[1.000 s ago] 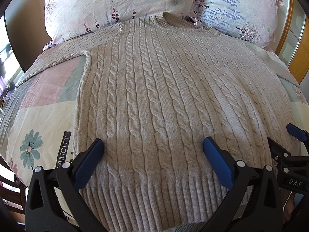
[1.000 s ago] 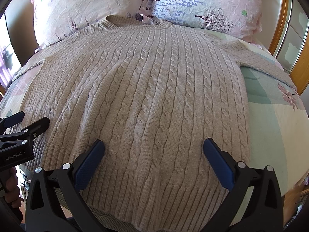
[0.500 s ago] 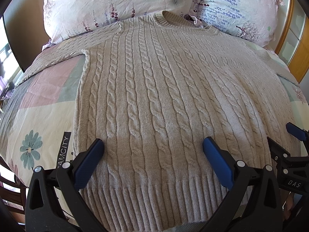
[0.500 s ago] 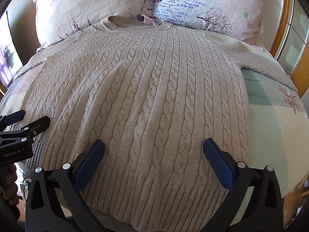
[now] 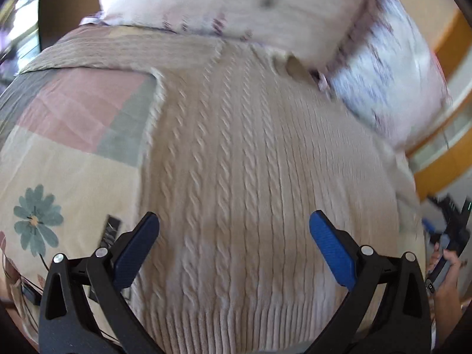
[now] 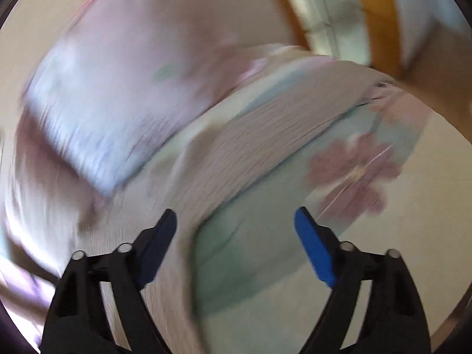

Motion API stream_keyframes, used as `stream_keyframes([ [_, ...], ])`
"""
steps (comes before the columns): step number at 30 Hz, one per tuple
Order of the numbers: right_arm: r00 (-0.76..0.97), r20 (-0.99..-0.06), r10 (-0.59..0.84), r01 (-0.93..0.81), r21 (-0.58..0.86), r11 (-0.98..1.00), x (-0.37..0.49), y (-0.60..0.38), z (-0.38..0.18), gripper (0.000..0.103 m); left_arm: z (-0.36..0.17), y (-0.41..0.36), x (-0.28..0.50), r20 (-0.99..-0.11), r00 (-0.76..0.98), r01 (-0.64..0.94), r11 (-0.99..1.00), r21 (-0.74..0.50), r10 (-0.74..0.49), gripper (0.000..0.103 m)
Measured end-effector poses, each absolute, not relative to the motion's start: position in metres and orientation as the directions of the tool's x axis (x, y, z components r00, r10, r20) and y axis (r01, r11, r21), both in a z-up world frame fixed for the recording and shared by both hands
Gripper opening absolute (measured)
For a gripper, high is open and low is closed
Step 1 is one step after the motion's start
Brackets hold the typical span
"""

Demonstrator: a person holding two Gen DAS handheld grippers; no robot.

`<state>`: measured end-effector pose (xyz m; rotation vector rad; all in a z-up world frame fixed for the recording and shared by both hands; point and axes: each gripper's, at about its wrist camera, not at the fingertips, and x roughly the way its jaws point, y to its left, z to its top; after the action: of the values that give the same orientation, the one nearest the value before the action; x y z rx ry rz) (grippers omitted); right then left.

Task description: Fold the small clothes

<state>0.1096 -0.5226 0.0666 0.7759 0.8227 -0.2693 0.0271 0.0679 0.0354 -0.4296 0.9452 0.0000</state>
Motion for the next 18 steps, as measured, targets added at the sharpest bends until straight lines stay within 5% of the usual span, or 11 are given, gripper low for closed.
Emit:
stream_keyframes([
  [4, 0.650, -0.760, 0.009, 0.678, 0.585, 0.445, 0.135, -0.639, 0.041, 0.068, 0.044, 0.079, 0.046, -0.790, 0.597, -0.228, 0.913, -0.339, -0.144, 0.101],
  [10, 0.619, -0.785, 0.009, 0.733, 0.581, 0.353, 0.168, -0.696, 0.010, 0.055, 0.049, 0.089, 0.056, -0.784, 0.606, -0.265, 0.896, -0.357, -0.132, 0.101],
  [14, 0.602, -0.798, -0.015, 0.739, 0.550, 0.390, 0.182, -0.701, 0.004, 0.009, 0.054, 0.107, 0.059, -0.787, 0.615, -0.349, 0.882, -0.317, -0.039, 0.101],
  [18, 0.604, -0.794, -0.069, 0.729, 0.516, 0.451, 0.179, -0.699, 0.017, 0.008, 0.055, 0.144, 0.064, -0.810, 0.586, -0.458, 0.835, -0.305, 0.025, 0.101],
])
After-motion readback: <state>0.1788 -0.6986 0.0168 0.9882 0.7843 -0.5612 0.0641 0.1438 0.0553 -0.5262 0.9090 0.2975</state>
